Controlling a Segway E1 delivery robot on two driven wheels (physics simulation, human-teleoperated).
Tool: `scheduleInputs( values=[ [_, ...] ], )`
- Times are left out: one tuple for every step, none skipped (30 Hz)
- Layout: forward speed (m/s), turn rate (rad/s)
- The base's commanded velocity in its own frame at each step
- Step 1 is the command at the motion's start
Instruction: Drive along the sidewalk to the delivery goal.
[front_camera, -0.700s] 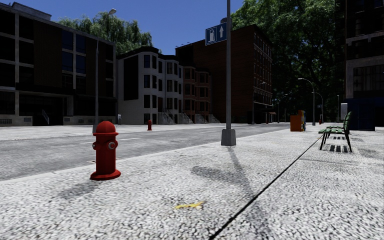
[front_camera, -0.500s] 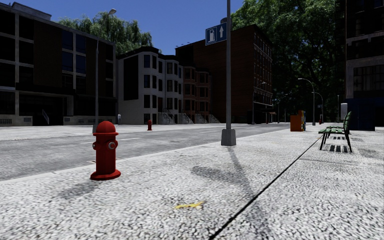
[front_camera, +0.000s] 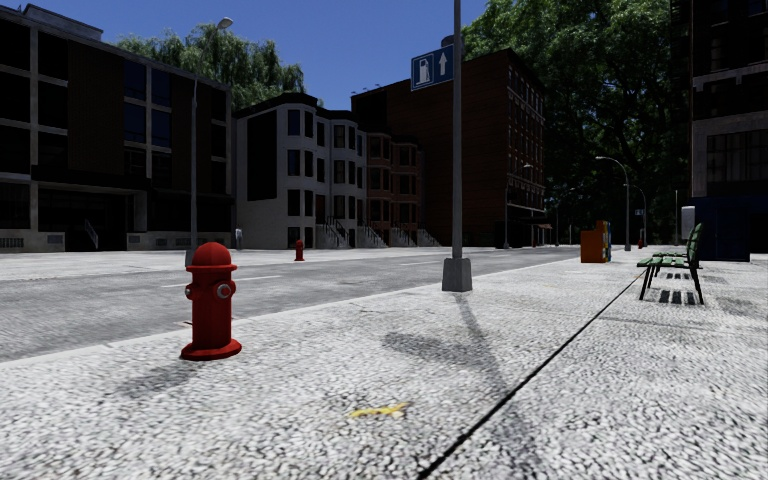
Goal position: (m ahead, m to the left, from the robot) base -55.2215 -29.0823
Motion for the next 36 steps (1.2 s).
scheduleInputs(
  values=[
    [0.00, 0.00],
    [0.00, 0.00],
    [0.00, 0.00],
    [0.00, 0.00],
    [0.00, 0.00],
    [0.00, 0.00],
    [0.00, 0.00],
    [0.00, 0.00],
    [0.00, 0.00],
    [0.00, -0.16],
    [0.19, -0.31],
    [0.43, -0.38],
    [0.66, -0.45],
    [0.80, -0.47],
    [0.83, -0.48],
    [0.83, -0.48],
    [0.84, -0.49],
    [0.85, -0.50],
    [0.85, -0.56],
    [0.85, -0.58],
    [0.85, -0.58],
    [0.85, -0.58],
    [0.85, -0.58],
    [0.85, -0.58],
    [0.87, -0.58],
    [0.87, -0.58],
    [0.88, -0.58],
    [0.89, -0.59],
    [0.89, -0.59],
    [0.89, -0.59],
    [0.89, -0.59],
    [0.89, -0.59],
    [0.89, -0.59],
    [0.89, -0.59],
    [0.89, -0.59],
    [0.89, -0.59]
  ],
)
